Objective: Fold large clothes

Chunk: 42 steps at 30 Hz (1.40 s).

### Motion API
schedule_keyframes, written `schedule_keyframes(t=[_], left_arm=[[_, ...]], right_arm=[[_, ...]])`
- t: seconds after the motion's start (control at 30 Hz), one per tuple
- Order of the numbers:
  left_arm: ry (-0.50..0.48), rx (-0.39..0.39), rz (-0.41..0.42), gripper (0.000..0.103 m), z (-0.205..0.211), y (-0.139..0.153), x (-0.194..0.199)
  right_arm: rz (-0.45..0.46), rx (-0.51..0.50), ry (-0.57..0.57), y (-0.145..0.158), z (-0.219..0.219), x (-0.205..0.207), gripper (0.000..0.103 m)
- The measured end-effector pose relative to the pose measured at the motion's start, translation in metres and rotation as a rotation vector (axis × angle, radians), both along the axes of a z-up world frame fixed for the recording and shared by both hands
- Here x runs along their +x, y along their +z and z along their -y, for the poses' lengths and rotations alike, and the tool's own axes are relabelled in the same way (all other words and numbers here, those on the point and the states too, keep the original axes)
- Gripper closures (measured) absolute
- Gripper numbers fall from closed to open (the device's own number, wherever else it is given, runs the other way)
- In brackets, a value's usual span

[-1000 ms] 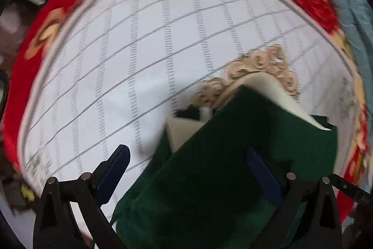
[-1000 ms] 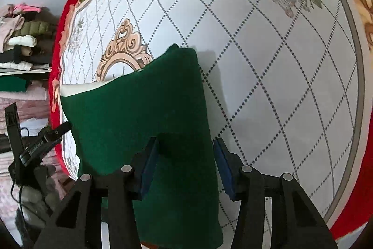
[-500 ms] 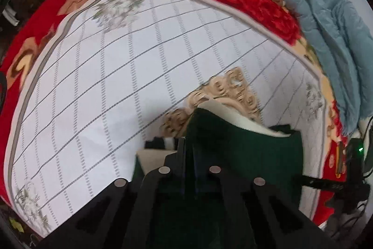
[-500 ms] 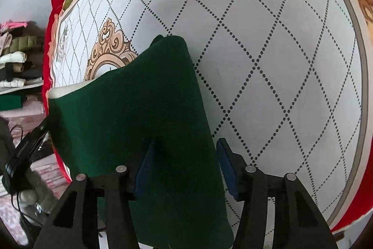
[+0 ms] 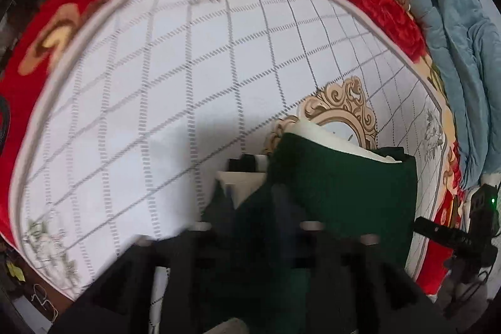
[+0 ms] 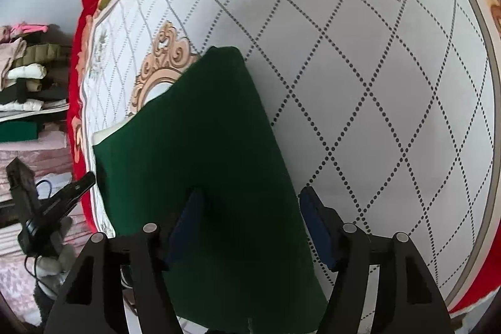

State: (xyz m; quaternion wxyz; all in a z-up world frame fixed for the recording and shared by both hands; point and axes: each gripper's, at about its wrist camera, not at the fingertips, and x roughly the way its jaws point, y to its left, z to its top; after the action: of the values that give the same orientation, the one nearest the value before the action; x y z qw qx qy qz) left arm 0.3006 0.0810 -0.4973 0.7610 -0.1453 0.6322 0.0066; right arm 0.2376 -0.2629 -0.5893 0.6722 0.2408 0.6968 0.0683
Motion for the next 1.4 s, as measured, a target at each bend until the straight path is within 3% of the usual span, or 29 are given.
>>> schedule_keyframes(t=[0.03,0.07,0.27,0.33,0.43,0.5,0.6,0.73,0.83,1.1,1.13,1.17,1.2,1.27,1.33,1.4], left_arm=[[-0.001,0.009,0.007,0.015,-0.005,0.002,-0.003],[0.0,0.02,0.022,0.004,-0.01,0.007,-0.007],[0.023,-0.051,-0.042,0.003,-0.039,-0.003,-0.022],[0.043,-0.086,-0.068,0.003,-0.044,-0.011,-0.023],[0.062,-0.127,-0.078,0.003,-0.044,-0.025,-0.025],[0.06,-0.133,-0.106,0.003,-0.042,-0.043,-0.025],[0.046,-0.132,-0.152,0.003,-0.038,-0.068,-0.023],[0.035,-0.185,-0.176,0.003,-0.039,-0.093,-0.025],[0.028,-0.198,-0.169,0.001,-0.039,-0.101,-0.023],[-0.029,-0.214,-0.104,0.002,-0.03,-0.101,-0.015],[-0.039,-0.221,-0.09,0.005,-0.028,-0.1,-0.013],[-0.051,-0.236,-0.069,0.022,-0.024,-0.097,-0.012],[-0.067,-0.27,-0.055,0.05,-0.02,-0.095,-0.01],[-0.085,-0.259,-0.058,0.054,-0.013,-0.094,-0.008],[-0.076,-0.268,-0.043,0.062,-0.015,-0.092,-0.008],[-0.046,-0.294,-0.041,0.075,-0.021,-0.09,-0.01]], right_arm=[[0.004,0.005,0.011,0.004,-0.002,-0.001,0.035],[0.005,0.003,0.021,0.006,-0.004,0.0,0.035],[-0.082,0.095,0.074,0.036,-0.006,-0.001,0.033],[-0.087,0.097,0.099,0.044,0.001,0.004,0.017],[-0.083,0.057,0.151,0.041,0.007,0.014,0.016],[-0.084,0.016,0.187,0.028,0.008,0.02,0.015],[-0.103,0.036,0.194,-0.004,0.009,0.027,0.015],[-0.141,0.108,0.201,-0.049,0.008,0.028,0.014],[-0.156,0.176,0.184,-0.067,0.01,0.027,0.003],[-0.195,0.358,0.181,-0.089,-0.004,0.02,0.001],[-0.196,0.376,0.179,-0.09,-0.007,0.02,0.002],[-0.201,0.405,0.175,-0.092,-0.012,0.018,0.002],[-0.202,0.408,0.17,-0.093,-0.016,0.017,0.003],[-0.209,0.405,0.151,-0.093,-0.022,0.014,0.006],[-0.215,0.409,0.124,-0.093,-0.022,0.012,0.016],[-0.207,0.421,0.102,-0.089,-0.018,0.008,0.026]])
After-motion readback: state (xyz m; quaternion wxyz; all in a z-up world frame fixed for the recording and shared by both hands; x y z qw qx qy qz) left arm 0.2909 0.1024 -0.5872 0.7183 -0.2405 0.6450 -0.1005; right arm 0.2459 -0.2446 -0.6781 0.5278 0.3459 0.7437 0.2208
